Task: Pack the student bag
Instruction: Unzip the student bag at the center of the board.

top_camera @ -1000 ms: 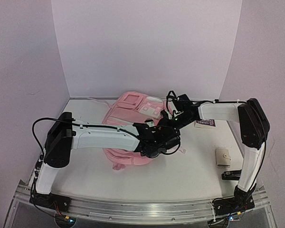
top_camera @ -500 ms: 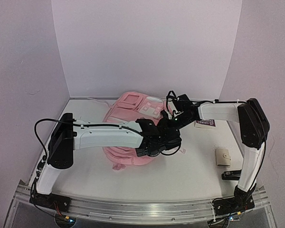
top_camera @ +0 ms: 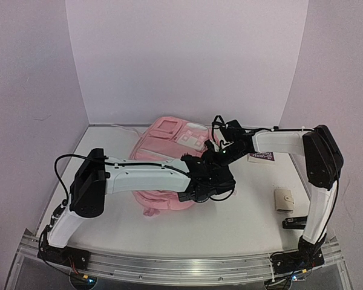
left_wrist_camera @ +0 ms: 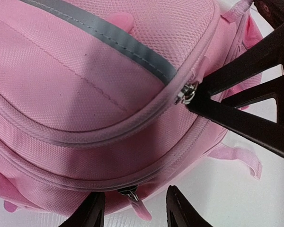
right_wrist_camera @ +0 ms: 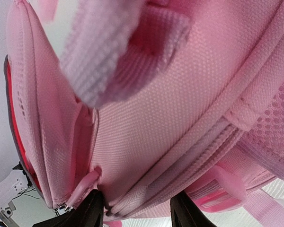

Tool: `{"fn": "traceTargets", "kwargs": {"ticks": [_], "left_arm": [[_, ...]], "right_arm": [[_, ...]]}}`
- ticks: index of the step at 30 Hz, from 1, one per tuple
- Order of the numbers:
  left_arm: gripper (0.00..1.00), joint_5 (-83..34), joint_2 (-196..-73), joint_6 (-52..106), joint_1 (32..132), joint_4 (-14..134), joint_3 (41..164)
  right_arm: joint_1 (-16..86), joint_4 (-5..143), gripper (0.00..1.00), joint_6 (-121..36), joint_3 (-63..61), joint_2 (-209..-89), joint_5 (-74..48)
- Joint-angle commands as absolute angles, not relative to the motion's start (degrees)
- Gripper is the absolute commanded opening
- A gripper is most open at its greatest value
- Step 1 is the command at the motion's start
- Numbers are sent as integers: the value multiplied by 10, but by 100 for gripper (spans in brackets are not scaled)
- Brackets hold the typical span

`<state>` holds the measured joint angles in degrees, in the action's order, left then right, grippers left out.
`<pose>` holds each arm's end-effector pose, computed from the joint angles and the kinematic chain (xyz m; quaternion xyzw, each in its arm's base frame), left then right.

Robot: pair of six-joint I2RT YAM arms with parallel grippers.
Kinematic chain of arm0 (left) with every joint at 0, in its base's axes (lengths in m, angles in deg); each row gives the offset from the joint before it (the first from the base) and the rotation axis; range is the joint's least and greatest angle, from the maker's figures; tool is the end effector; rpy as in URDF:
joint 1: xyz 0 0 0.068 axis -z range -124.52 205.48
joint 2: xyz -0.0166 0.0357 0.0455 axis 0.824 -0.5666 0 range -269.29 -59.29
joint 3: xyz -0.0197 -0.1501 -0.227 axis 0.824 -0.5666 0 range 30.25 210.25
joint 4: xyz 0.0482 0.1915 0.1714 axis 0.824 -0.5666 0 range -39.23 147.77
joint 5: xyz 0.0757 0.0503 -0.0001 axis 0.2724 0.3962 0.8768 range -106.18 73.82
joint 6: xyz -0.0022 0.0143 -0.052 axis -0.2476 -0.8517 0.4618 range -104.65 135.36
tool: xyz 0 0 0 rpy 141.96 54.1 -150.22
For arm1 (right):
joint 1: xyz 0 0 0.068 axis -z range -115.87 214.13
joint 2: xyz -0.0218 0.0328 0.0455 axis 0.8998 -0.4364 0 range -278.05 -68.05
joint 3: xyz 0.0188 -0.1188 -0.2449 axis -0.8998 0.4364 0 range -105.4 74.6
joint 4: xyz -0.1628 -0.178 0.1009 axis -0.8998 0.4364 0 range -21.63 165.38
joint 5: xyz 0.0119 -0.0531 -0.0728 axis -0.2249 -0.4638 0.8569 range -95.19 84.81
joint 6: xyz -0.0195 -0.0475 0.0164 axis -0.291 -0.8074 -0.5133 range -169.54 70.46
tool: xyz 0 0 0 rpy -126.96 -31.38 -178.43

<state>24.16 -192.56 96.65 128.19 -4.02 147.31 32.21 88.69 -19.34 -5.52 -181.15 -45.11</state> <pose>0.1629 -0.4457 0.1960 -0.1058 0.9282 -0.0184 0.3561 0.3463 0.2428 0.1921 -0.1209 0.8904 0.4302 0.0864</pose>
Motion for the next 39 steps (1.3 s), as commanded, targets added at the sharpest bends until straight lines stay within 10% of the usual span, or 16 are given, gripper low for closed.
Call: {"fn": "traceTargets", "kwargs": {"ticks": [1,10,19,25,39], "left_arm": [[40,239,-1927,992,1272,-60,1488],[1,215,-1908,1013,1263,-65,1455],[0,220,-1853,1031,1275,-73,1390],[0,218,-1773,974,1280,31,1267],[0,208,-1669,919,1281,74,1140]], "right_arm": [[320,875,49,-185,-68,-1821,-440],[320,872,48,-187,-72,-1828,-429],[324,874,36,-197,-92,-1855,-396],[334,874,0,-209,-103,-1867,-373],[386,878,0,-234,-90,-1831,-347]]}}
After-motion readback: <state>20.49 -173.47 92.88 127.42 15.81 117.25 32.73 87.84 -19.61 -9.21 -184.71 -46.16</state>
